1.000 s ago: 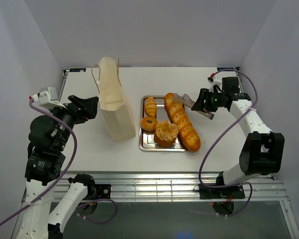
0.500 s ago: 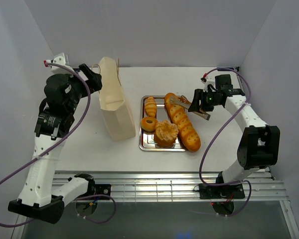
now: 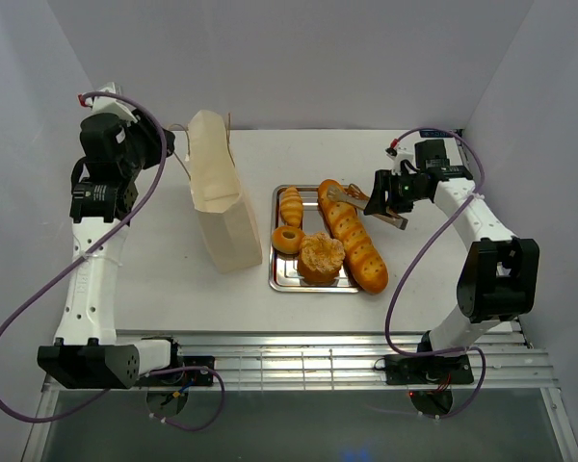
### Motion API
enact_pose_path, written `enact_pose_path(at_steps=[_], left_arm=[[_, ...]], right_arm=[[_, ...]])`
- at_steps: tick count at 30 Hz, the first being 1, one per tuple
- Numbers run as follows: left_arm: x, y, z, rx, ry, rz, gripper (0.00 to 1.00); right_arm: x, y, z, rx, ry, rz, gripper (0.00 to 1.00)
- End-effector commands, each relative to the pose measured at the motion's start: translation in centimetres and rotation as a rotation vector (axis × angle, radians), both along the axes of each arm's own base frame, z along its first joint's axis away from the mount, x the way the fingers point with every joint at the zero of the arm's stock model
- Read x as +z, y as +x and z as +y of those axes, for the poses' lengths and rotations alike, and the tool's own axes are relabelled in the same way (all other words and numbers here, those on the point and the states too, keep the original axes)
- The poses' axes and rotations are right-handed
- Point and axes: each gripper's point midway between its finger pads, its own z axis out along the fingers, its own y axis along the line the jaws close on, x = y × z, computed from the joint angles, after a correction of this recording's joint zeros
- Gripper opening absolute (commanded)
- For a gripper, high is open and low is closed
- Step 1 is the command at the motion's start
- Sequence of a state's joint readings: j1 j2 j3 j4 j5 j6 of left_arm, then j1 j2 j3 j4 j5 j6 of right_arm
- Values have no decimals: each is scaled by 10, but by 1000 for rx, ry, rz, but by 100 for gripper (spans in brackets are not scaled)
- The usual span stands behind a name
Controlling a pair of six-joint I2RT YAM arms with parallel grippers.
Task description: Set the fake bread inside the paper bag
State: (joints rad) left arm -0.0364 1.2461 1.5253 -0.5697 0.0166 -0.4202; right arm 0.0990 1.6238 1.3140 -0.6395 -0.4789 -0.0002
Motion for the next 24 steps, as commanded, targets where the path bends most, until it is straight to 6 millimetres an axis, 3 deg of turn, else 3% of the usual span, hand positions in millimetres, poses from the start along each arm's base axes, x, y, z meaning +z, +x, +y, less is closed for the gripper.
enact_pose_path(at_steps=[1, 9, 13, 24], left_arm=[[18, -4, -13, -100, -54, -77, 49], [26, -8, -37, -226, -128, -154, 22], [25, -11, -46, -270, -166, -172, 0], [35, -24, -49, -289, -191, -271, 0]], right_arm=[[17, 6, 7, 39, 18, -44, 61], [14, 6, 9, 57, 28, -21, 61], [18, 9, 11, 61, 37, -29, 62], [27, 14, 14, 60, 53, -38, 64]])
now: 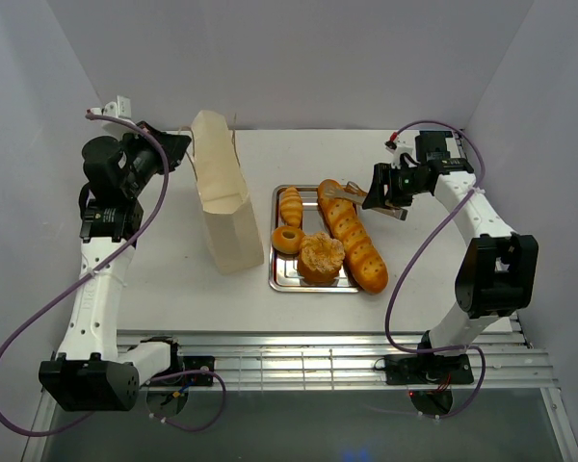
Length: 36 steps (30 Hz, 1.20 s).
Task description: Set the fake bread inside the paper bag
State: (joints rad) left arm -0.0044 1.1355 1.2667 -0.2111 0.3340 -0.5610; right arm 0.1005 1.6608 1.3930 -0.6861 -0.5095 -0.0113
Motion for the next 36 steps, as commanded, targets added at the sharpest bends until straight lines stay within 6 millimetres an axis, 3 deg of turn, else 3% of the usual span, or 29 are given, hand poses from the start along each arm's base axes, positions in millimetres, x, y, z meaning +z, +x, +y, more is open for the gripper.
enact_pose_path(at_steps=[1, 15, 27, 36], left_arm=[[23, -12, -3, -21, -16, -88, 0], [15, -12, -9, -50, -33, -83, 0], [23, -16, -8, -49, -26, -102, 0], [26, -20, -9, -55, -24, -109, 0]], right_arm=[[15, 7, 8, 33, 31, -39, 64], [13, 19, -14, -31, -114, -48, 64], [-3, 16, 9, 72, -111, 6, 64], [-19, 22, 8, 94, -143, 45, 64]])
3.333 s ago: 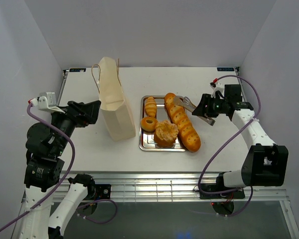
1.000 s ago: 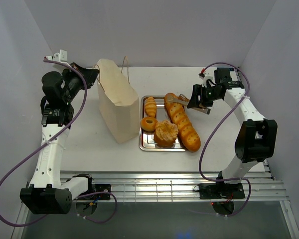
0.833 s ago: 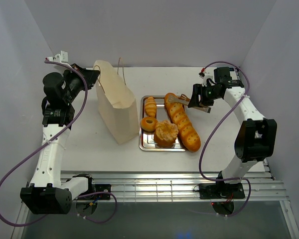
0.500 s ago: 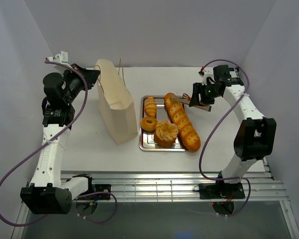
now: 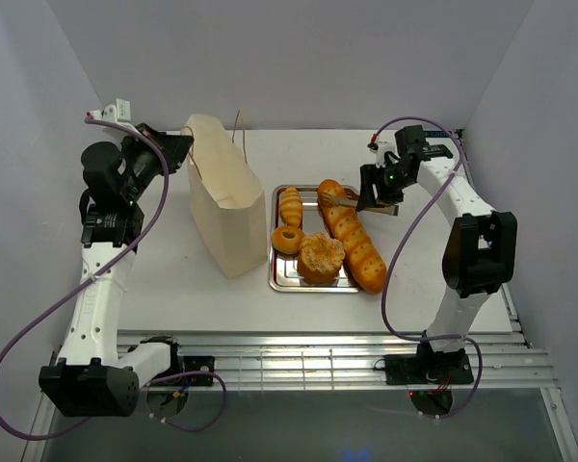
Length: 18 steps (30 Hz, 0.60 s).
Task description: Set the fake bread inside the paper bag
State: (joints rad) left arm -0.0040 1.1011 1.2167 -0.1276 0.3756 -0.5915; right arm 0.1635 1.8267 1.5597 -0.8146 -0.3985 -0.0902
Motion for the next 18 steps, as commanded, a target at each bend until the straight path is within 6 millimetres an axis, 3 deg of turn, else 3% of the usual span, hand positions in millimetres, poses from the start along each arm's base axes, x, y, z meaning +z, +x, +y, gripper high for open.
enact_pose_path(at_steps=[1, 7, 10, 16, 18], left_arm=[[17, -12, -2, -14, 4, -50, 0], [14, -14, -2, -15, -3, -44, 0], [12, -13, -3, -18, -7, -40, 0], [10, -13, -2, -15, -7, -33, 0], [12, -14, -1, -9, -5, -38, 0]], right_arm=[[6, 8, 2, 28, -1, -20, 64], [-6, 6, 4, 32, -2, 7, 54], [-3, 6, 5, 17, 8, -3, 34], [35, 17, 6, -38, 32, -120, 8], [59, 20, 5, -65, 46, -181, 8]])
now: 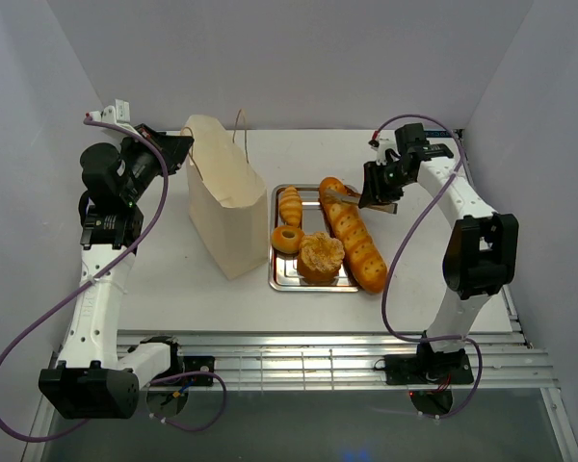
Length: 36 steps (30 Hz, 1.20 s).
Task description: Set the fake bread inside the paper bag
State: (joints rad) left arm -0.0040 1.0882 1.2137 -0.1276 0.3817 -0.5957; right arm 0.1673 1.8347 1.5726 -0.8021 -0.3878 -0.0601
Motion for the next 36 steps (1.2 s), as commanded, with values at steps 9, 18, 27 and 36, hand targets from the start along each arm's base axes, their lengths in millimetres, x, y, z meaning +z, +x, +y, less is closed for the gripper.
enact_pose_path(at_steps=[9, 18, 27, 36], left_arm=[[3, -9, 0, -2, 5, -18, 0], [1, -14, -1, -10, 4, -34, 0], [7, -24, 0, -2, 3, -80, 0], [23, -32, 3, 22, -17, -144, 0]], right_arm=[[156, 6, 7, -87, 146, -418, 8], [273, -23, 20, -53, 322, -750, 8], [417, -75, 53, 44, 619, -1043, 8], [503, -137, 83, 172, 964, -1180, 8]])
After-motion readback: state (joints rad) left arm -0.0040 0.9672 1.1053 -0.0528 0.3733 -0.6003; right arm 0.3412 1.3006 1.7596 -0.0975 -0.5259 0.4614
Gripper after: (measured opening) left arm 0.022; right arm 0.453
